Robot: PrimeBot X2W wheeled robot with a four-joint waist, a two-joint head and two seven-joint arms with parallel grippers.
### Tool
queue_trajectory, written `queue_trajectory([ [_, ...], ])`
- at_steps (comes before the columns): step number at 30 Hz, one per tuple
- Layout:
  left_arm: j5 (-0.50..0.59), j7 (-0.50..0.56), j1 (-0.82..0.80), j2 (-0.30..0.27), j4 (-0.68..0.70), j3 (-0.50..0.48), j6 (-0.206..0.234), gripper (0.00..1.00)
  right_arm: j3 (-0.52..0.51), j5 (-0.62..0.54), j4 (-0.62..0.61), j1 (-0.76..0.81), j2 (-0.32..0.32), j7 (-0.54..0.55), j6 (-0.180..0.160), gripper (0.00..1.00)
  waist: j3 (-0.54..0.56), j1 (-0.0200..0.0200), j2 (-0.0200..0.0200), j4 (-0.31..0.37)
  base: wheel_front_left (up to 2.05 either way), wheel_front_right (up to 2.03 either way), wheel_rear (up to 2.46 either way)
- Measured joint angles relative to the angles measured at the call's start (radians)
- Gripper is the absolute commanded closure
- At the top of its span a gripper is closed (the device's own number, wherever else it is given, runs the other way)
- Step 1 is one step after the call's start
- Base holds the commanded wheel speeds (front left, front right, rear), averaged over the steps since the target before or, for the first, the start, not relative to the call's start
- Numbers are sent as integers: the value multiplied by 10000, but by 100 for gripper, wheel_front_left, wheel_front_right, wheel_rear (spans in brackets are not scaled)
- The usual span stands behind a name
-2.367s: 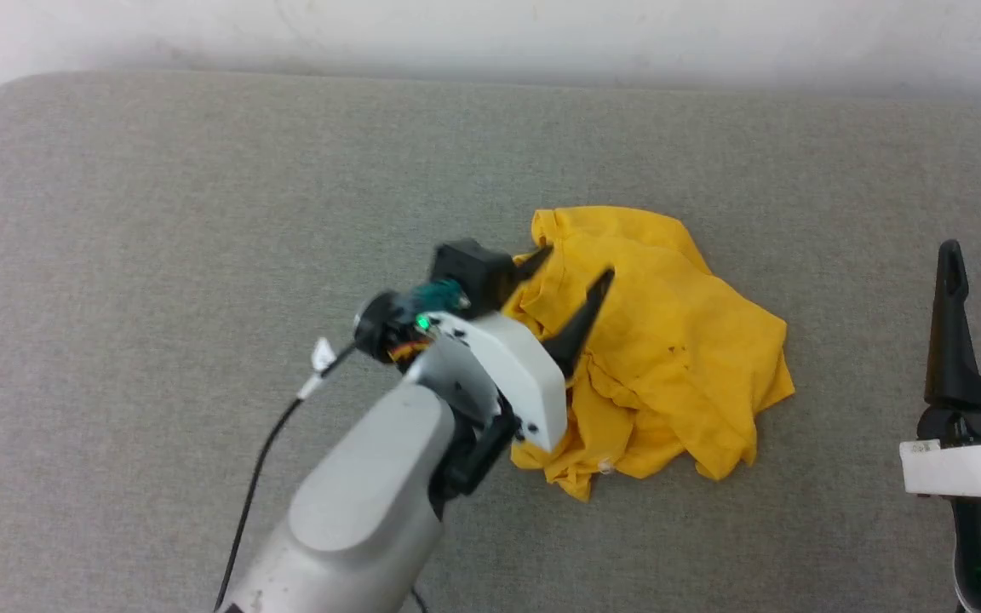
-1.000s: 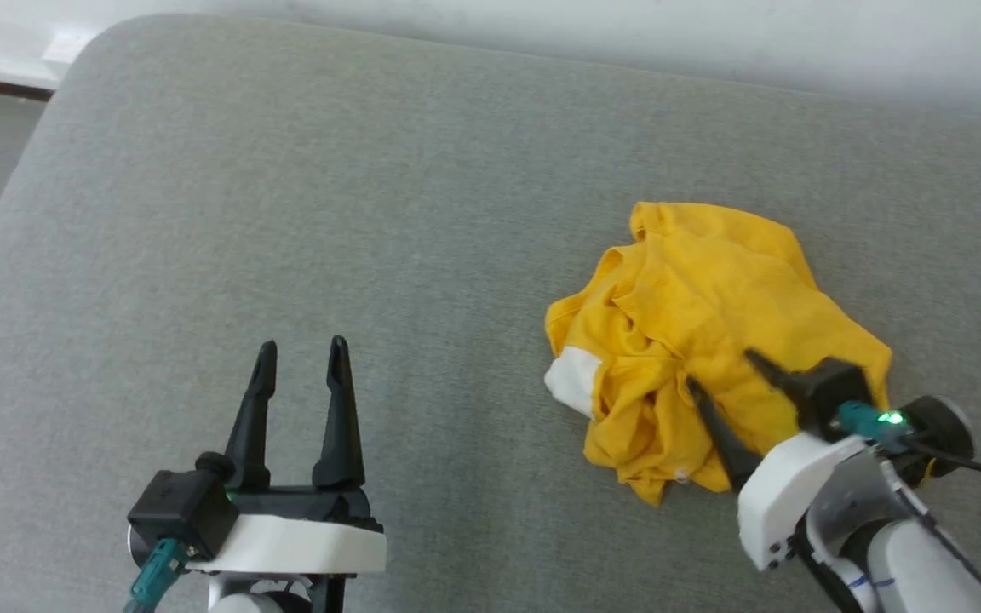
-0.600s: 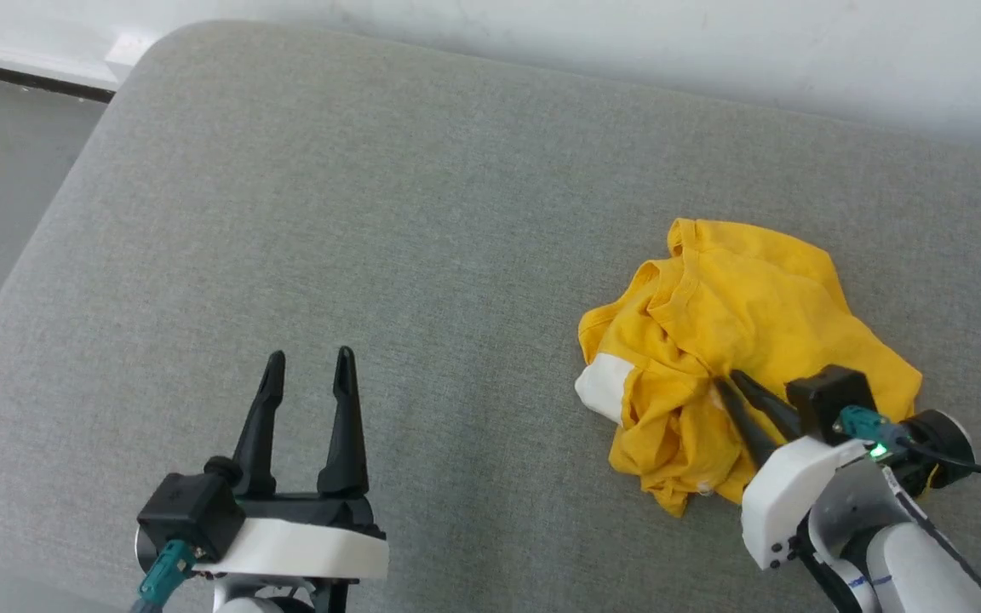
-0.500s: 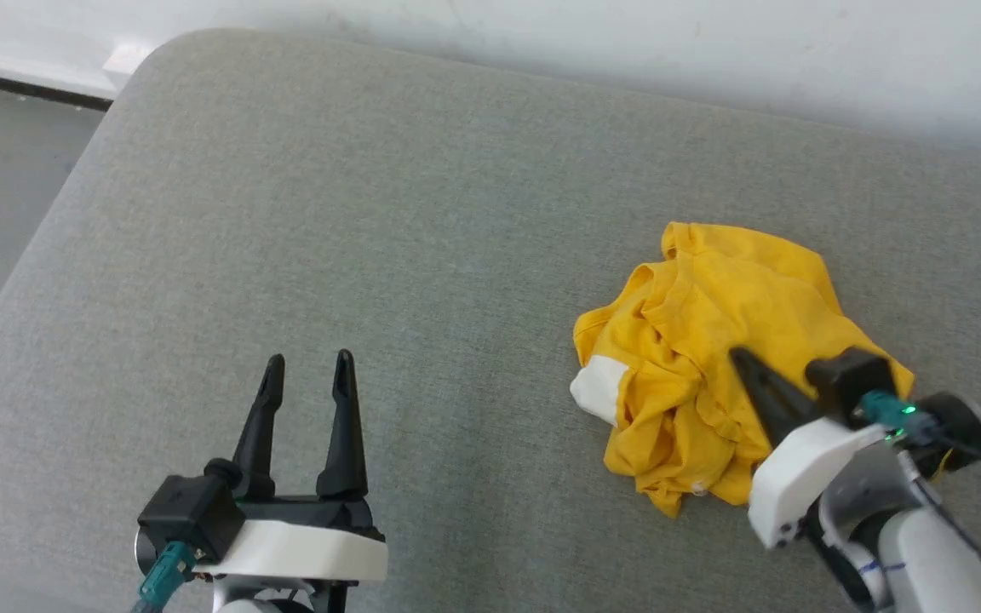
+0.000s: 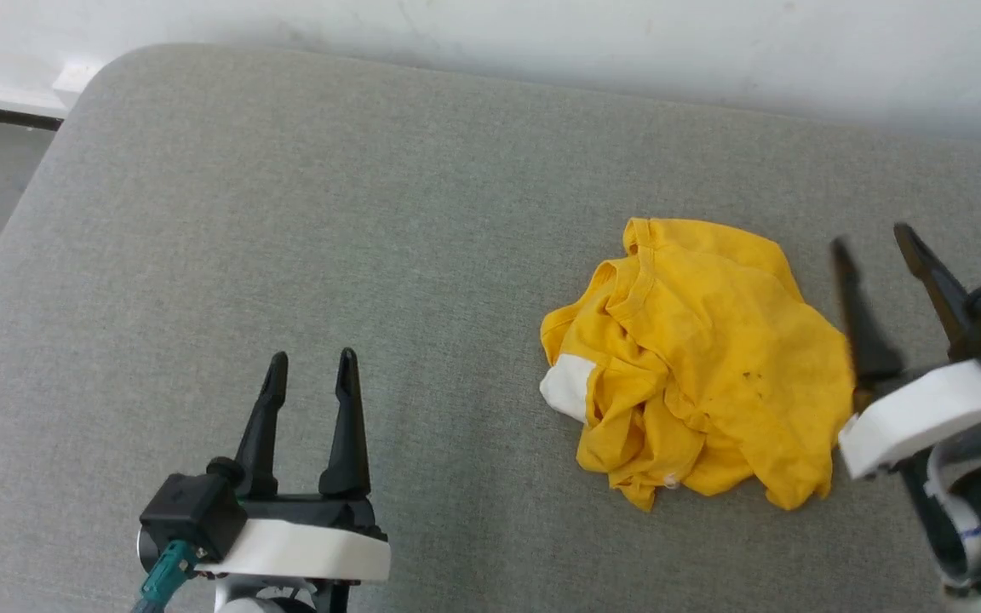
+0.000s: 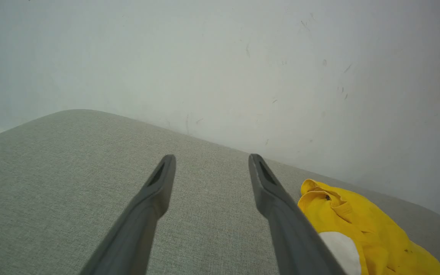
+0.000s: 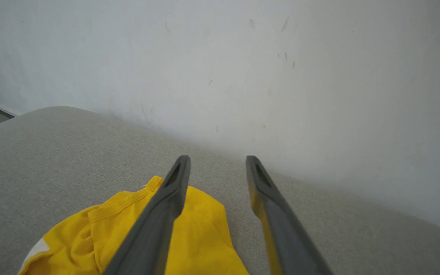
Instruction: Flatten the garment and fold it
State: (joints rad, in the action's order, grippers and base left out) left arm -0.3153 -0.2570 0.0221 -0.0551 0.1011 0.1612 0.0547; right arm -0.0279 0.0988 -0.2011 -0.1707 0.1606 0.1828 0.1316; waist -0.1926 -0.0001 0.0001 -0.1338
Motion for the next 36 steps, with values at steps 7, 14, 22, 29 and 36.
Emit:
queue_trajectory([
  [7, 0, 0, -52, 0, 10, 21, 0, 0, 1104, 107, 219, 681, 13, 261, 2, 0, -186, 0, -1, -42, 0, 0, 0],
  [14, -104, 0, -154, 6, -4, 171, 4, 0, 2410, 397, 1507, 948, 594, 913, 0, 0, -397, 0, -1, -356, 0, 0, 0],
  [22, -278, 0, -255, 8, 12, 155, 88, 0, 2518, 196, 2462, 745, 930, 894, 2, 56, -639, 1, 0, -719, 0, 0, 0],
  [29, -380, 0, -255, 8, 21, 176, 178, 0, 2098, 54, 2197, 466, 575, 671, 0, 100, -705, 1, 0, -731, 0, 0, 0],
  [36, -364, 0, -256, 19, 19, 155, 180, 0, 1202, 834, 1024, -169, 88, 600, 0, 100, -621, 1, 0, -397, 0, 0, 0],
])
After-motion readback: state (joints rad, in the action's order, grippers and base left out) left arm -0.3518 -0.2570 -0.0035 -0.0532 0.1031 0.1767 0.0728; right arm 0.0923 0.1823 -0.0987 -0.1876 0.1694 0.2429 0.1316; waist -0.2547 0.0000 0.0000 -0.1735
